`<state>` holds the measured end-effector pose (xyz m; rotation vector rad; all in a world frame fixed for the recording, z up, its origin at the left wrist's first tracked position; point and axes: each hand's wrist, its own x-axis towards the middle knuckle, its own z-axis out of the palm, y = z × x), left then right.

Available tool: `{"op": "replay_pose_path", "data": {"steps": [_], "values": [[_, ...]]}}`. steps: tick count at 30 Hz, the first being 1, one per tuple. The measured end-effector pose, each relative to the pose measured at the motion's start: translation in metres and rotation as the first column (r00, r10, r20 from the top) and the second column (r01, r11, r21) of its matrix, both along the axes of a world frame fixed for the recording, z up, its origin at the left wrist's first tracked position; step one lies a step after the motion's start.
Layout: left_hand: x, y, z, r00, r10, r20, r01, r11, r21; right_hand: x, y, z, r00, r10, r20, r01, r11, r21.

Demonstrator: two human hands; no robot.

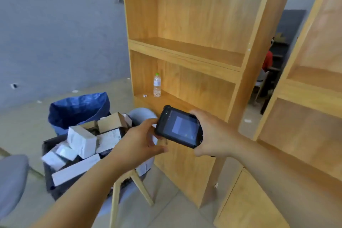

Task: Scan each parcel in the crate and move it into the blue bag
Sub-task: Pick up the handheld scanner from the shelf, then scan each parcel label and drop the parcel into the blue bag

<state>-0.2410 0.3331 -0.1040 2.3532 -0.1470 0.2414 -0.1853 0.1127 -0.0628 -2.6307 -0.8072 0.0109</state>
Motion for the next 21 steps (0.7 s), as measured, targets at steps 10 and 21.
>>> {"op": "replay_pose_path", "data": {"steps": [10, 21], "values": [[-0.072, 0.178, -0.050, 0.965, 0.230, -0.123, -0.242, 0.965, -0.095, -0.042, 0.194, -0.064, 0.970, 0.185, -0.158, -0.177, 0.982, 0.060], [-0.084, 0.305, -0.132, 0.884, 0.271, -0.382, -0.167, 0.944, 0.284, -0.038, 0.305, -0.131, 0.983, 0.026, -0.181, -0.050, 0.990, -0.130]]}}
